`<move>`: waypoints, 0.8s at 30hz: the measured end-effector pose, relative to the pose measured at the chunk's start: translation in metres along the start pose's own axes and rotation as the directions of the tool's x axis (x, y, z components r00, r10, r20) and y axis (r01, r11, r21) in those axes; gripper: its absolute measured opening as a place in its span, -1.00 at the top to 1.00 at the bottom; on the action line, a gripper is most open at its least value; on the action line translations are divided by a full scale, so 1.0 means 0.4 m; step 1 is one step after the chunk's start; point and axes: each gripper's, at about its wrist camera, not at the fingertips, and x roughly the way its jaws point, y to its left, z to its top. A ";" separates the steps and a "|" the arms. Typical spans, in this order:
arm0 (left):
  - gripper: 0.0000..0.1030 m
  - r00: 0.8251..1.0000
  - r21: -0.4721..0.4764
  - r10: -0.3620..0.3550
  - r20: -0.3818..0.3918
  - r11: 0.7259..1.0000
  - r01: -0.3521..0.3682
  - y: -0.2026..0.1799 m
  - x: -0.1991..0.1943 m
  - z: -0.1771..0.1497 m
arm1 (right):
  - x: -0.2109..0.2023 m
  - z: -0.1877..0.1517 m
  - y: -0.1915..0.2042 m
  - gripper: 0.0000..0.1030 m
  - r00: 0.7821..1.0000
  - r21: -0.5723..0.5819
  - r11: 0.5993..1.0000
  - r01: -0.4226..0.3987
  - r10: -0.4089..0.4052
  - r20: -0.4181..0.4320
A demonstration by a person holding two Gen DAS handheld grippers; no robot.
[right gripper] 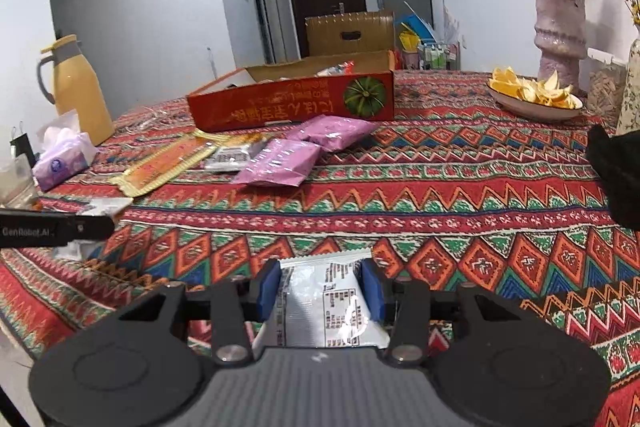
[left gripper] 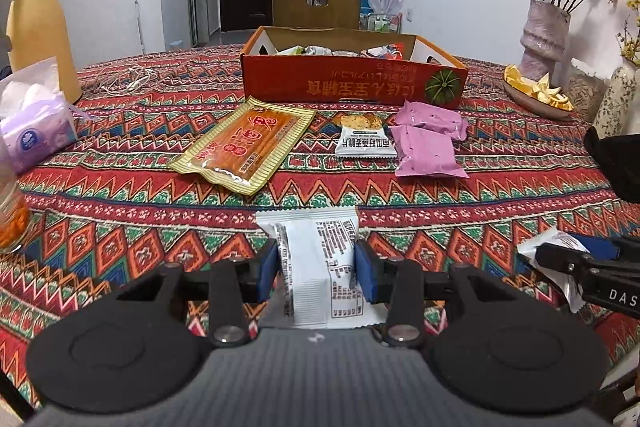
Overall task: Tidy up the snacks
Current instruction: 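Grasp a white sachet with the left tool while the right tool grasps another, then lower both white sachets into the cardboard box and open both tools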
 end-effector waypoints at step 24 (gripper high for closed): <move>0.20 0.975 0.041 -0.107 0.196 0.994 0.101 0.034 0.070 0.286 | 0.071 0.277 0.005 0.16 0.983 -0.082 0.989 -0.124 0.133 0.125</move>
